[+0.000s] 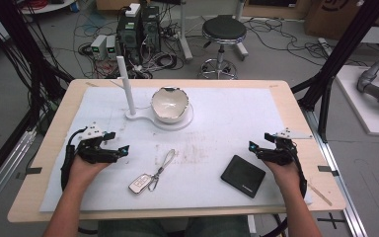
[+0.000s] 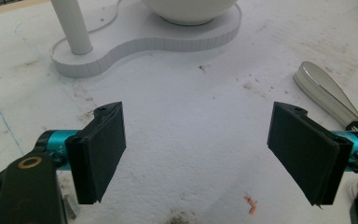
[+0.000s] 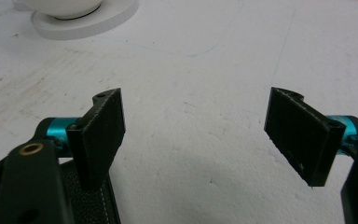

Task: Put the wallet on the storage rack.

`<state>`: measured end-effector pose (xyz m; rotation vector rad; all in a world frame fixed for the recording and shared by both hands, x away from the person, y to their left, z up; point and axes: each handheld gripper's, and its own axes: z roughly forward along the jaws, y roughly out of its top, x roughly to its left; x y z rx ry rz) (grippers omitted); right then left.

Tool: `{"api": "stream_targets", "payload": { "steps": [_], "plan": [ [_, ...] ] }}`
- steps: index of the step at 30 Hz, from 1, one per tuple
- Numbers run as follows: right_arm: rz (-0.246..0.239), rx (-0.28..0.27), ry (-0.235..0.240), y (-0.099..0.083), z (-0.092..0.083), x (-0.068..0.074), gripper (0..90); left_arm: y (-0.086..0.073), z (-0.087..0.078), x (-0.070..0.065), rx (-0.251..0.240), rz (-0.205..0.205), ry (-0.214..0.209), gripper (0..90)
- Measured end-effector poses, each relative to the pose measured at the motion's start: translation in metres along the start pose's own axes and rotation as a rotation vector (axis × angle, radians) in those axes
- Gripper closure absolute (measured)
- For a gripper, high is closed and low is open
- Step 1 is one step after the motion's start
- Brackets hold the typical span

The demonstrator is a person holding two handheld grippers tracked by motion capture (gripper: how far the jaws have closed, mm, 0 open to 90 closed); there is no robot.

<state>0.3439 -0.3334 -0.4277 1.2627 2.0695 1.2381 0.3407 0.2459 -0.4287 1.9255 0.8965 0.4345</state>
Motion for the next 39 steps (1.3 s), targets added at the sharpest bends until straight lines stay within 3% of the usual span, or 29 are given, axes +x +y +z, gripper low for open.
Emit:
{"api": "stream_targets", "payload": {
  "steps": [6, 19, 25, 29, 33, 39],
  "plan": [
    [-0.023, 0.03, -0.005, 0.0, 0.004, 0.0, 20.5, 0.0, 0.002, 0.001, -0.007, -0.007, 0.007, 19.3],
    [-0.049, 0.028, -0.015, 0.001, 0.001, 0.006, 20.5, 0.01, 0.006, -0.009, -0.021, 0.015, -0.046, 19.3],
    [-0.061, 0.031, -0.011, 0.0, -0.002, 0.005, 20.5, 0.025, 0.013, -0.019, -0.051, 0.014, -0.068, 19.4],
    [-0.059, 0.033, -0.028, -0.005, -0.012, 0.002, 20.5, 0.04, 0.025, -0.032, -0.071, 0.017, -0.112, 19.4],
    [-0.041, 0.028, -0.052, -0.011, -0.023, -0.005, 20.5, 0.054, 0.048, -0.051, -0.044, 0.045, -0.176, 19.4],
    [-0.01, 0.021, -0.089, -0.021, -0.043, -0.014, 20.5, 0.067, 0.073, -0.07, -0.021, 0.073, -0.233, 19.5]
  ]
}}
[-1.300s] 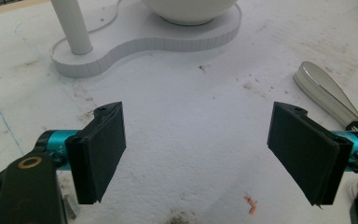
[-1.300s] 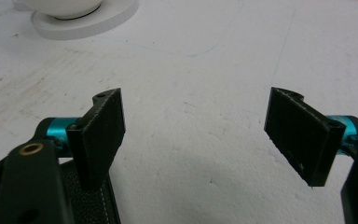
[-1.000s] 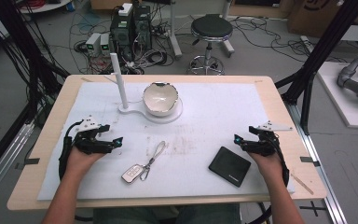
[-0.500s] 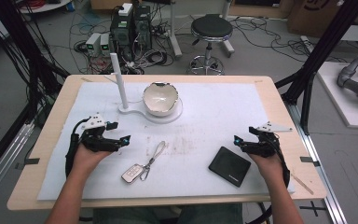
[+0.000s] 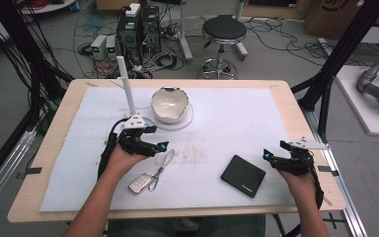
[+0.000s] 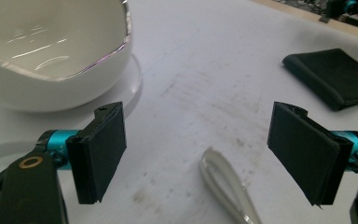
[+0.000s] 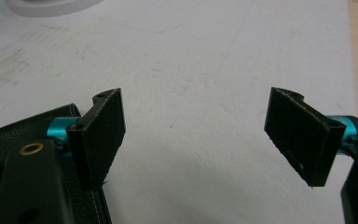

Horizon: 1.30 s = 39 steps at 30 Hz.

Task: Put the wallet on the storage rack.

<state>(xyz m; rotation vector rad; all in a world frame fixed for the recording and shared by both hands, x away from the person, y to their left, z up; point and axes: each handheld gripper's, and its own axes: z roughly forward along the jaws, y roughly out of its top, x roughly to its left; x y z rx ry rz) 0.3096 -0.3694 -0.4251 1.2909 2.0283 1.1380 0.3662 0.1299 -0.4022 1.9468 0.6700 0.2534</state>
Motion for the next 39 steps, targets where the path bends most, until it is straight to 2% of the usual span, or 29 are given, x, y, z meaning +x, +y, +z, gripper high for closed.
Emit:
{"api": "stream_targets", "payload": {
  "steps": [5, 6, 7, 9, 11, 16, 20, 22, 30, 39],
  "plan": [
    [0.015, -0.007, -0.016, -0.006, -0.01, -0.005, 20.5, 0.012, 0.023, -0.016, 0.012, 0.019, -0.055, 19.5],
    [0.015, -0.007, -0.016, -0.006, -0.01, -0.005, 20.5, 0.012, 0.023, -0.016, 0.012, 0.019, -0.055, 19.5],
    [0.018, -0.008, -0.02, -0.007, -0.012, -0.007, 20.5, 0.015, 0.032, -0.023, 0.02, 0.028, -0.08, 19.5],
    [0.019, -0.008, -0.02, -0.007, -0.012, -0.007, 20.6, 0.018, 0.041, -0.03, 0.033, 0.041, -0.103, 19.5],
    [0.025, -0.007, -0.02, -0.007, -0.013, -0.008, 20.5, 0.019, 0.047, -0.034, 0.047, 0.034, -0.13, 19.6],
    [0.024, -0.009, -0.02, -0.006, -0.01, -0.007, 20.5, 0.023, 0.058, -0.04, 0.07, 0.038, -0.143, 19.6],
    [0.024, -0.009, -0.007, -0.003, -0.007, -0.005, 20.5, 0.026, 0.071, -0.049, 0.072, 0.027, -0.163, 19.5],
    [0.017, -0.013, 0.002, 0.0, -0.002, -0.002, 20.6, 0.027, 0.081, -0.055, 0.092, 0.029, -0.18, 19.5],
    [-0.009, -0.003, 0.018, 0.004, 0.006, 0.004, 20.6, 0.035, 0.095, -0.067, 0.104, 0.056, -0.2, 19.5],
    [0.009, -0.004, 0.015, 0.002, 0.004, -0.001, 20.5, 0.039, 0.128, -0.092, 0.163, 0.076, -0.266, 19.4]
  ]
}}
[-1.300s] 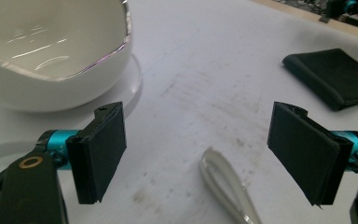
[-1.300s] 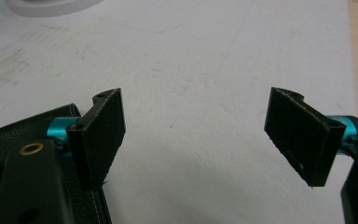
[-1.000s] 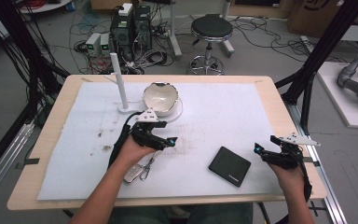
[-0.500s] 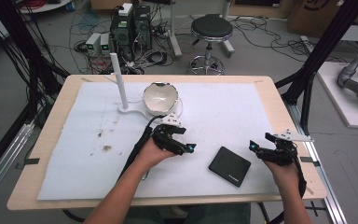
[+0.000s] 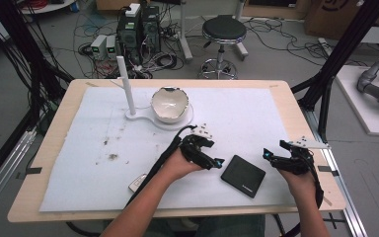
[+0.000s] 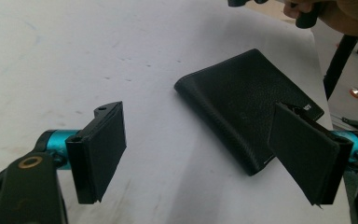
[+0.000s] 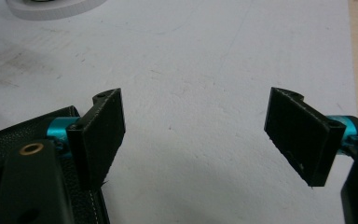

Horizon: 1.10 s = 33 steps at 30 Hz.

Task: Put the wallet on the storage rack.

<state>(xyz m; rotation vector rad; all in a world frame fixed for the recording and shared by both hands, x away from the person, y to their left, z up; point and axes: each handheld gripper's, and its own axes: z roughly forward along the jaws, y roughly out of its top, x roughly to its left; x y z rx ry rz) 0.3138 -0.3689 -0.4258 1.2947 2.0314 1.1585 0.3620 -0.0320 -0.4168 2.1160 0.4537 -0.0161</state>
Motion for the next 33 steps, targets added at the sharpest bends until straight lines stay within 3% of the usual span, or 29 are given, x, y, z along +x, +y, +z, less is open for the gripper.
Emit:
{"api": "stream_targets", "payload": {
  "steps": [7, 14, 17, 21, 24, 27, 33],
  "plan": [
    [0.003, -0.001, 0.001, -0.001, 0.0, -0.003, 20.6, 0.003, 0.032, -0.006, 0.053, 0.004, -0.038, 19.4],
    [-0.004, 0.004, 0.003, -0.001, 0.002, -0.003, 20.6, 0.002, 0.052, -0.009, 0.104, -0.007, -0.055, 19.4],
    [-0.009, 0.006, 0.002, 0.0, 0.003, -0.003, 20.5, 0.0, 0.06, -0.013, 0.137, 0.002, -0.054, 19.4],
    [-0.01, 0.009, 0.005, 0.0, 0.003, -0.002, 20.5, 0.0, 0.06, -0.017, 0.147, 0.029, -0.031, 19.2],
    [-0.014, 0.01, 0.003, 0.0, 0.003, -0.001, 20.6, 0.0, 0.059, -0.019, 0.156, 0.028, -0.018, 25.8],
    [-0.016, 0.013, 0.003, 0.0, 0.003, 0.0, 20.5, 0.001, 0.057, -0.023, 0.166, 0.017, -0.04, 39.7],
    [-0.02, 0.017, -0.001, 0.0, 0.003, 0.002, 20.5, -0.002, 0.054, -0.02, 0.145, -0.022, -0.065, 55.9]
  ]
}}
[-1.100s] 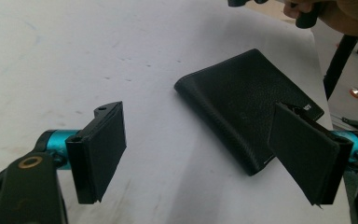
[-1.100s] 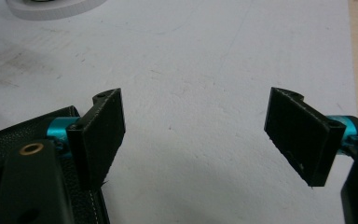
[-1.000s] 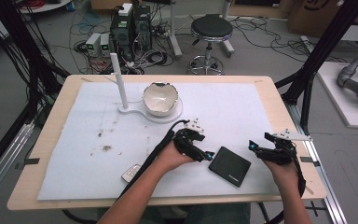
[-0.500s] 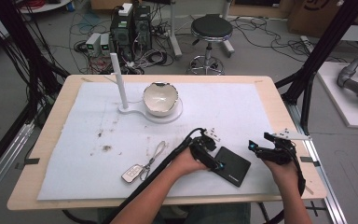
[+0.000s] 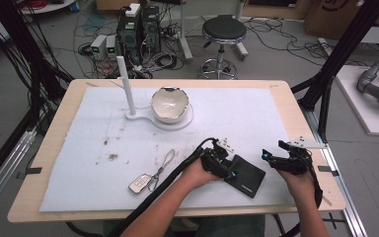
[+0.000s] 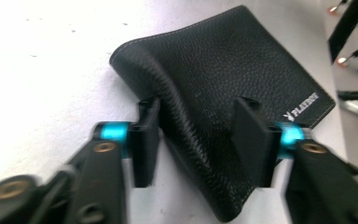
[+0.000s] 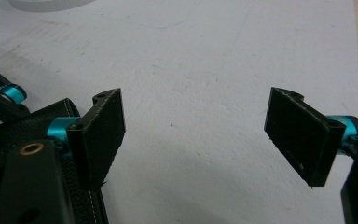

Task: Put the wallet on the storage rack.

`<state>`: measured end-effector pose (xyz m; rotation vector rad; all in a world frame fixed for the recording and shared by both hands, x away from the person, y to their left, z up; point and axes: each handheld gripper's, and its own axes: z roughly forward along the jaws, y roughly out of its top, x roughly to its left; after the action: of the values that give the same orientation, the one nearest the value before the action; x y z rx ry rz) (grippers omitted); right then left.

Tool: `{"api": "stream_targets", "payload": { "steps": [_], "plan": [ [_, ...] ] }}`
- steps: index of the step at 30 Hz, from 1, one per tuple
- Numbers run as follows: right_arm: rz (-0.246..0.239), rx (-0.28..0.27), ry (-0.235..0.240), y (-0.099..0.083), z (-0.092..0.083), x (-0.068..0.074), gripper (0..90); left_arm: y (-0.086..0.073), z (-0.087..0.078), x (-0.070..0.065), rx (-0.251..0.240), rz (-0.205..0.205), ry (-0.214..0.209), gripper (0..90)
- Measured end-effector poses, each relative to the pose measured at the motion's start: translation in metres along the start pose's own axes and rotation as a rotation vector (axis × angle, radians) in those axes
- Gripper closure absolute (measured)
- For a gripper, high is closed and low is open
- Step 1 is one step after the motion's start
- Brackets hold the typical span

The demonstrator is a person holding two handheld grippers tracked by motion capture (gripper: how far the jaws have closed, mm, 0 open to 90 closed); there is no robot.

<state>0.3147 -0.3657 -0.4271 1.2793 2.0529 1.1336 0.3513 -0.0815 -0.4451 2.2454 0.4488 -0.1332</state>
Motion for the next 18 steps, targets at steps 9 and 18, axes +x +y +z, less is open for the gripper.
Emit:
{"api": "stream_targets", "payload": {
  "steps": [9, 18],
  "plan": [
    [0.0, -0.001, -0.004, -0.001, 0.0, -0.001, 20.5, -0.002, -0.011, -0.001, -0.063, 0.041, 0.003, 81.9],
    [-0.003, 0.0, -0.002, -0.001, 0.002, -0.001, 20.6, -0.003, -0.05, 0.007, -0.11, 0.067, 0.044, 83.0]
  ]
}}
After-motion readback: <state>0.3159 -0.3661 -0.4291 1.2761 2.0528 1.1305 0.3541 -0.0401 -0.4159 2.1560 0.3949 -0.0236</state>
